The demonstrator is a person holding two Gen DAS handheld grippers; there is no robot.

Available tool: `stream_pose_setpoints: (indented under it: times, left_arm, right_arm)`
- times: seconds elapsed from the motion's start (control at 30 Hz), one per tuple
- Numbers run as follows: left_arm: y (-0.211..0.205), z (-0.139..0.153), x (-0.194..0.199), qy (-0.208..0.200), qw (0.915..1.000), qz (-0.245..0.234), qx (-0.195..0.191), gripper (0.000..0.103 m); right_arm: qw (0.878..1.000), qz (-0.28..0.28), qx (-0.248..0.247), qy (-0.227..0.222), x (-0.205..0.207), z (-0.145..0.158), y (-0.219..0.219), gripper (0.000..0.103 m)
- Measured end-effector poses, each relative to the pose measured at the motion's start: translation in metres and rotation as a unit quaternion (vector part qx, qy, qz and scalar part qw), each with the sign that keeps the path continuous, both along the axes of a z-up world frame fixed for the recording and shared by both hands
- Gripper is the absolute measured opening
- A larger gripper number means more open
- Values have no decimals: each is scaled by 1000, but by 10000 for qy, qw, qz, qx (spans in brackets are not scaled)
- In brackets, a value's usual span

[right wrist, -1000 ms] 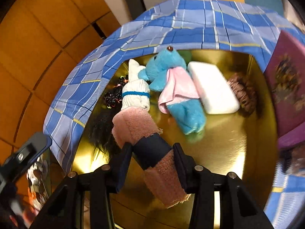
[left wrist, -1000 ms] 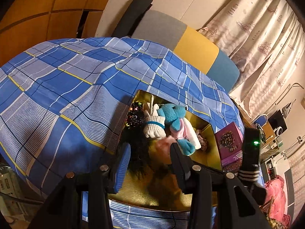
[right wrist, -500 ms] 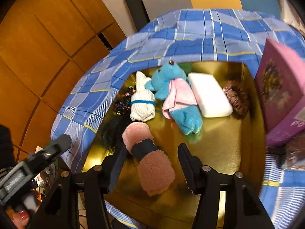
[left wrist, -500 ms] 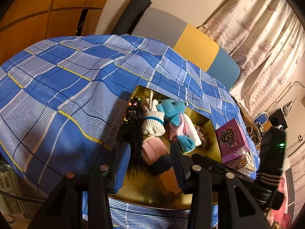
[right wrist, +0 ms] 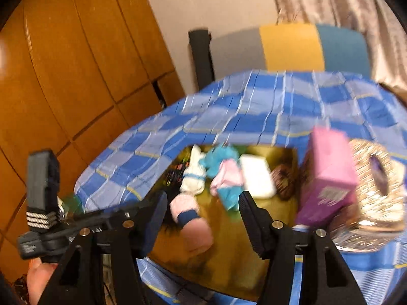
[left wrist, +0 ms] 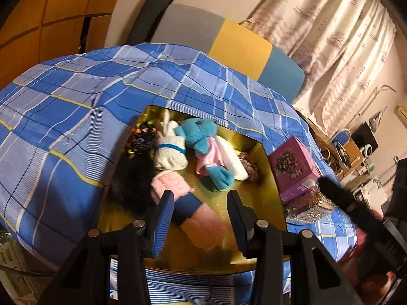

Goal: Organize soft objects
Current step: 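Carry the pink sock into the gold tray and open the right tool, then move the right tool to the blue Tempo tissue pack and grasp it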

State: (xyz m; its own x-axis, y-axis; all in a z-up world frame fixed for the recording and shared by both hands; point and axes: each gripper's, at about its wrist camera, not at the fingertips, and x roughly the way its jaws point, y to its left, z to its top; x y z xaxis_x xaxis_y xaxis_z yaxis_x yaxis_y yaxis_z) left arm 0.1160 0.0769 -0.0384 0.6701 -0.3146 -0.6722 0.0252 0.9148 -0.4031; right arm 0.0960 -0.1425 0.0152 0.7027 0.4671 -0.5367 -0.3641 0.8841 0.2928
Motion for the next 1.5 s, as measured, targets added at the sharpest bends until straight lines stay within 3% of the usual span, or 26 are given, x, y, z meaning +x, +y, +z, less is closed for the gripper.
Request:
stream_pose_setpoints:
  times: [0.2, 0.3, 0.37, 0.63, 0.83, 1.0, 1.07, 1.3, 1.5]
  left_arm:
    - [-27, 5, -1, -94, 9994, -345, 28, 43]
    - [-43, 11, -1, -191, 9984, -516, 161, 43]
    - [-51, 13, 0, -192, 9977, -630, 141, 43]
    - [-85, 16, 3, -168, 9945, -1012, 226, 43]
    - [-116, 14, 3, -123, 9896, -1412, 261, 43]
    - [-146, 14, 1, -79, 9828, -1834, 192, 47]
    - [-159, 15, -3, -92, 9792, -2013, 223, 48]
    - [-200, 16, -11, -96, 9680, -2483, 351, 48]
    - [-224, 19, -14, -89, 9621, -2690, 435, 48]
  right_arm:
    - [9957, -750, 203, -497, -13, 27, -66, 65]
    - [9906, -1219, 160, -604, -16, 33, -103, 74]
    - [9864, -1532, 141, -575, -17, 32, -128, 74]
    - [9677, -2520, -24, -66, -20, 6, -220, 75]
    - [9459, -3088, -518, 856, -13, -49, -282, 76]
    - [9294, -3248, -535, 1669, 1, -101, -332, 76]
    - [9250, -3307, -598, 1775, 6, -111, -346, 76]
    - [9299, -3223, -806, 1579, 47, -105, -380, 77]
    - [9263, -3181, -596, 1931, 114, -105, -393, 78]
